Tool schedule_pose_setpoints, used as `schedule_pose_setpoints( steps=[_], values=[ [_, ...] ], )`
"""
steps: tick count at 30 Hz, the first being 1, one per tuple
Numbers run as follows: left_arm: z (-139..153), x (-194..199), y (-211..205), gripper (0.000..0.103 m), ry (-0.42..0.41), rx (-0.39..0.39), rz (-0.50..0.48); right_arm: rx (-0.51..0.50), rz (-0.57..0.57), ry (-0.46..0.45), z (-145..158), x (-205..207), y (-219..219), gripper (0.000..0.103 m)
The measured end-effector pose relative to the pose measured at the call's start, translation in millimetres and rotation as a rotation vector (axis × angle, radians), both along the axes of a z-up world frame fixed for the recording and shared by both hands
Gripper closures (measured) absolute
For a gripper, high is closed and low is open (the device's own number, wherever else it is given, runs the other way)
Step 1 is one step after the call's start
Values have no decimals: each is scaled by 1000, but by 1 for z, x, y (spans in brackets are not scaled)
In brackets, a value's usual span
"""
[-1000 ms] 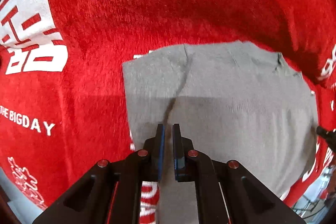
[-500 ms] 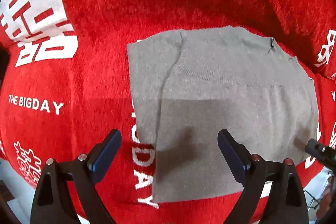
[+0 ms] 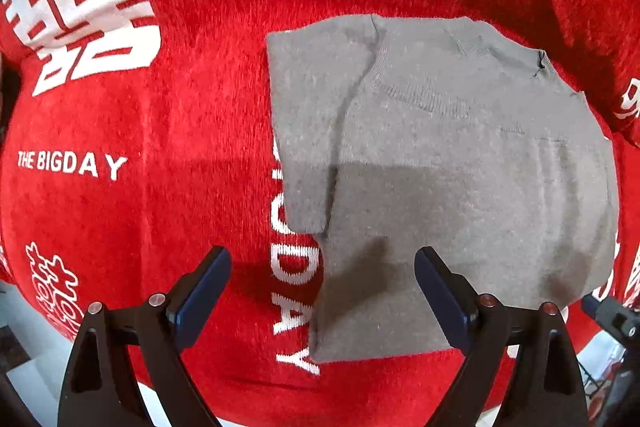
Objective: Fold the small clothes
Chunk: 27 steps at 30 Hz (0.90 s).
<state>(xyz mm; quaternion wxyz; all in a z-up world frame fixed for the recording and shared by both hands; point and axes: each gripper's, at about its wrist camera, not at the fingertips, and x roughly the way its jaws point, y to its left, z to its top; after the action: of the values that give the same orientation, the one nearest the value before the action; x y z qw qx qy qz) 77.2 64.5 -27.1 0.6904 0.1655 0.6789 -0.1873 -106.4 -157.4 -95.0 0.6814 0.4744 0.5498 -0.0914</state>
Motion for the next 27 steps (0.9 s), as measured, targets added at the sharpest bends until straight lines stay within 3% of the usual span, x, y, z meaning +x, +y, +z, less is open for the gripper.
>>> schedule_pose_setpoints(
  steps=[7,16,21,27],
  values=[
    [-3,-3,3,10,11,-12,-36,80,-39,-13,-8,-2,14,0],
    [-6,-5,9,10,19,-29,-53,55,-111,-71,-8,-12,23,0],
    [-11,-6,16,10,36,-37,-47,143,-161,-26,-25,-18,28,0],
    [-18,-3,20,10,36,-24,-46,191,-194,-34,-35,-23,37,0]
  ],
)
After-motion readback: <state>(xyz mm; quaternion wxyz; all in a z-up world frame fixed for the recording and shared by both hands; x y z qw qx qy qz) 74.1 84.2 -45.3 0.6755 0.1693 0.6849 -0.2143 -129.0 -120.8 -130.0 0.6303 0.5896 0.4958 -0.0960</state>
